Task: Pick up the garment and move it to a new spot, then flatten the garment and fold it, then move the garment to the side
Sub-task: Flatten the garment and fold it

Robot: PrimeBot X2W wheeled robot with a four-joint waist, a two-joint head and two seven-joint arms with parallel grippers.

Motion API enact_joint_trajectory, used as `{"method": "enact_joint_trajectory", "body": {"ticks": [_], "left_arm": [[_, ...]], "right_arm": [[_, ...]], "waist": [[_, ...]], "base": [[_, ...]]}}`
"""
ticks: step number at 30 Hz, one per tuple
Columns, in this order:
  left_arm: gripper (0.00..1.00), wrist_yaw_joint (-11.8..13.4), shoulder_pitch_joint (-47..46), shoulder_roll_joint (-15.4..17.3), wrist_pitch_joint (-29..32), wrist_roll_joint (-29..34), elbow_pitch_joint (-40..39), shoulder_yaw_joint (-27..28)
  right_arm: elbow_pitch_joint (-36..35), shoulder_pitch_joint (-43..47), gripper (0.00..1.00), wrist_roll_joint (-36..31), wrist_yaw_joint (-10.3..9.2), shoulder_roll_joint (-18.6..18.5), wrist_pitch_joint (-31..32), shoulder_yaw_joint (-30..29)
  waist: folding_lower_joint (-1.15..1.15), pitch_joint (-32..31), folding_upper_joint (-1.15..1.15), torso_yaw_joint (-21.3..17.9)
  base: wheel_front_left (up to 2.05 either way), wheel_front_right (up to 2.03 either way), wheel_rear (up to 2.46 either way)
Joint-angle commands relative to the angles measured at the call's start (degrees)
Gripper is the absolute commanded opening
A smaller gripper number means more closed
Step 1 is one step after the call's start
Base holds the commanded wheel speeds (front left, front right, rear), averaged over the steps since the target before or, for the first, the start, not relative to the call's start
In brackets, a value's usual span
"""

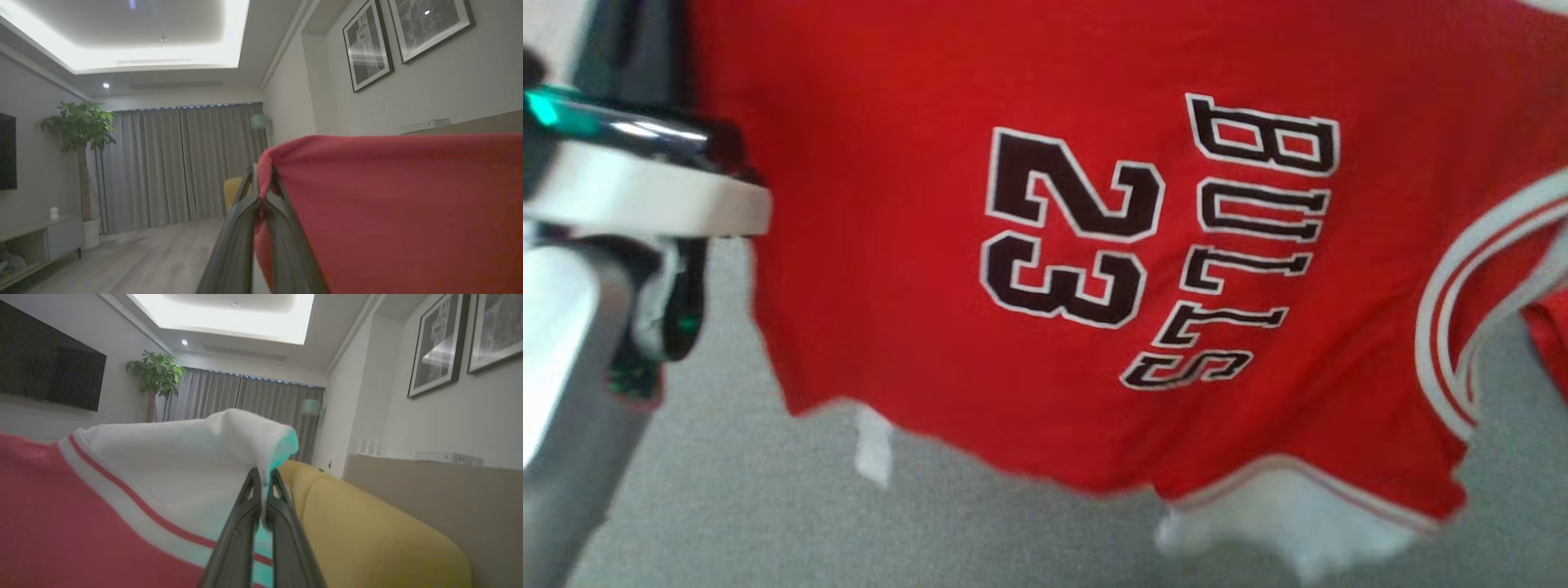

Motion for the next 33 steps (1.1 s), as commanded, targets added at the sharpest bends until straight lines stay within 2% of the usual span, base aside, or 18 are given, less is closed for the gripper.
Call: {"method": "enact_joint_trajectory", "body": {"ticks": [1,4,8,12,15,19,26,29,33], "left_arm": [[0.00,-0.3,-3.4,1.4,-0.1,-0.5,0.2,2.5],[0.00,-2.5,-4.6,-2.5,-2.0,-3.6,8.6,2.1],[0.00,-6.1,-8.9,-8.2,-6.6,-6.0,22.3,1.8],[0.00,-10.1,-16.4,-12.9,-13.1,-6.8,35.5,2.6],[0.00,-12.4,-21.9,-15.0,-16.2,-6.7,44.7,3.2],[0.00,-13.9,-25.5,-16.7,-18.2,-6.4,55.7,4.4],[0.00,-16.3,-19.9,-21.1,-18.8,-7.8,72.4,5.4],[0.00,-17.9,-16.4,-23.7,-18.9,-8.7,77.5,5.4],[0.00,-18.8,-13.7,-25.5,-18.9,-10.6,79.7,7.3]], "right_arm": [[0.1,-3.2,0.00,0.7,-0.04,0.0,0.1,0.8],[9.1,-6.1,0.00,2.2,-0.04,0.0,-2.0,1.7],[21.7,-13.2,0.00,3.1,-0.04,1.9,-7.3,3.8],[34.4,-23.8,0.00,1.8,-0.04,4.6,-15.8,5.9],[43.9,-30.6,0.00,1.2,-0.04,7.2,-21.5,8.4],[56.1,-35.2,0.00,2.1,-0.04,10.5,-25.8,14.3],[74.2,-31.2,0.00,7.4,-0.04,14.9,-27.5,25.0],[78.8,-26.8,0.00,10.9,-0.04,16.0,-27.9,29.0],[80.4,-21.8,0.00,14.9,-0.04,16.5,-29.3,32.2]], "waist": [[0.00,0.6,0.00,-0.2],[0.00,2.3,0.00,-0.1],[0.00,4.2,0.00,-0.1],[0.00,5.1,0.00,-0.9],[0.00,4.9,0.00,-1.6],[0.00,5.0,0.00,-2.7],[0.00,7.8,0.00,-3.8],[0.00,9.2,0.00,-3.6],[0.00,10.0,0.00,-3.3]], "base": [[0.00,0.00,0.00],[0.00,0.00,0.00],[0.00,0.00,0.00],[0.00,0.00,0.00],[0.00,0.00,0.00],[0.00,0.00,0.00],[0.00,0.00,0.00],[0.00,0.00,0.00],[0.00,0.00,0.00]]}}
